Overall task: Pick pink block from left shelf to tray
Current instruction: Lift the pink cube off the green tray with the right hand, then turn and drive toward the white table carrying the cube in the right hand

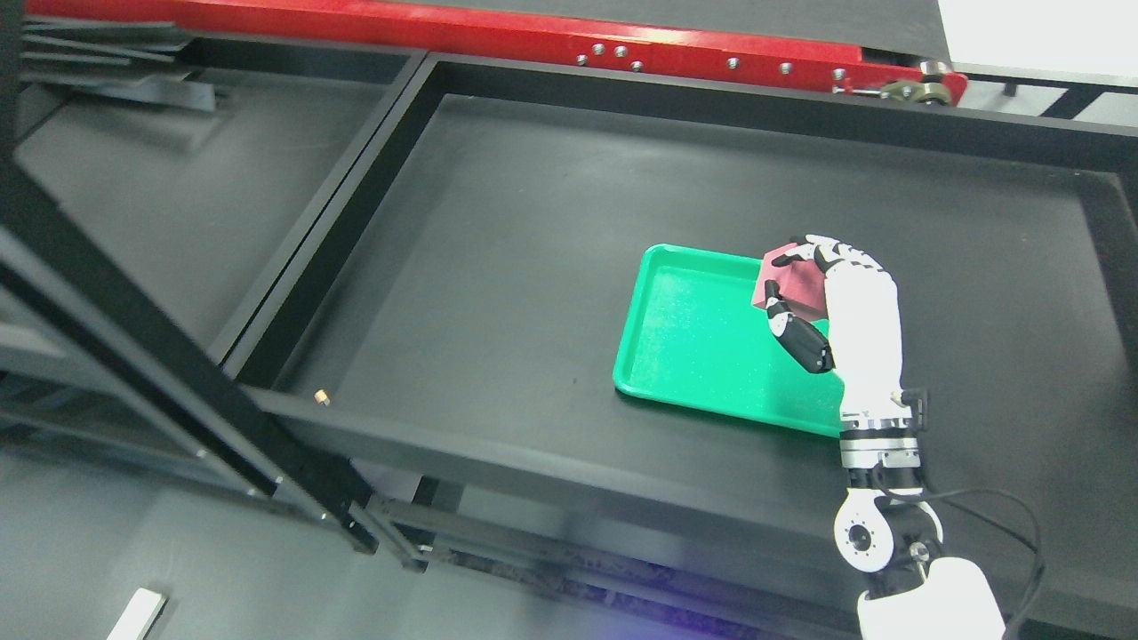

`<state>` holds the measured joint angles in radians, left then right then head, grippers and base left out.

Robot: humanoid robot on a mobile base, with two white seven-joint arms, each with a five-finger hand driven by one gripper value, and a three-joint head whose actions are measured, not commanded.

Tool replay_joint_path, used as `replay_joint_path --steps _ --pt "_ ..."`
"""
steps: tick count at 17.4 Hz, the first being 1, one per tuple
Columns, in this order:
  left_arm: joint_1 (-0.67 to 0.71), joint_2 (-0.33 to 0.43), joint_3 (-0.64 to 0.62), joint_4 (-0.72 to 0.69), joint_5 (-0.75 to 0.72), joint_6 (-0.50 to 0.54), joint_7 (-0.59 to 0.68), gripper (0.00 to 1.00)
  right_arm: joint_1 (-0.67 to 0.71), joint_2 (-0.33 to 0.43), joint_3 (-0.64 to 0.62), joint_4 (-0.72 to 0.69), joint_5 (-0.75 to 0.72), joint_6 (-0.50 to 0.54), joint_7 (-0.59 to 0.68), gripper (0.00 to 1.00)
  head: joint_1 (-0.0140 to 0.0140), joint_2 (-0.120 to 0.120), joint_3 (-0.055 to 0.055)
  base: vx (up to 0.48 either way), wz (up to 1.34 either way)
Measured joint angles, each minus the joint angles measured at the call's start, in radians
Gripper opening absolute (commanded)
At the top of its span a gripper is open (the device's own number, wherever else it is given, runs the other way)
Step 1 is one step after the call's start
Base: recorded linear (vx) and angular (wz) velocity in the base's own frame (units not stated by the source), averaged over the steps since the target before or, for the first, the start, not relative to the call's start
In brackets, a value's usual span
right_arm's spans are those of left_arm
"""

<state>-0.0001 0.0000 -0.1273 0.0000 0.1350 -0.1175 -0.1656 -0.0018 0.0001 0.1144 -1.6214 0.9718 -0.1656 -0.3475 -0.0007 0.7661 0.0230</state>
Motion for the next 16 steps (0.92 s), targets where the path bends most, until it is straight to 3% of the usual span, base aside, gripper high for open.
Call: replay_joint_path --steps 16 --pt "0.0 0.0 0.0 0.0 0.0 0.0 0.0 1.0 0.002 0.0 -0.004 -0.012 -0.01 0.0 -0.004 0.03 0.0 0.0 0.0 -0.2 0.56"
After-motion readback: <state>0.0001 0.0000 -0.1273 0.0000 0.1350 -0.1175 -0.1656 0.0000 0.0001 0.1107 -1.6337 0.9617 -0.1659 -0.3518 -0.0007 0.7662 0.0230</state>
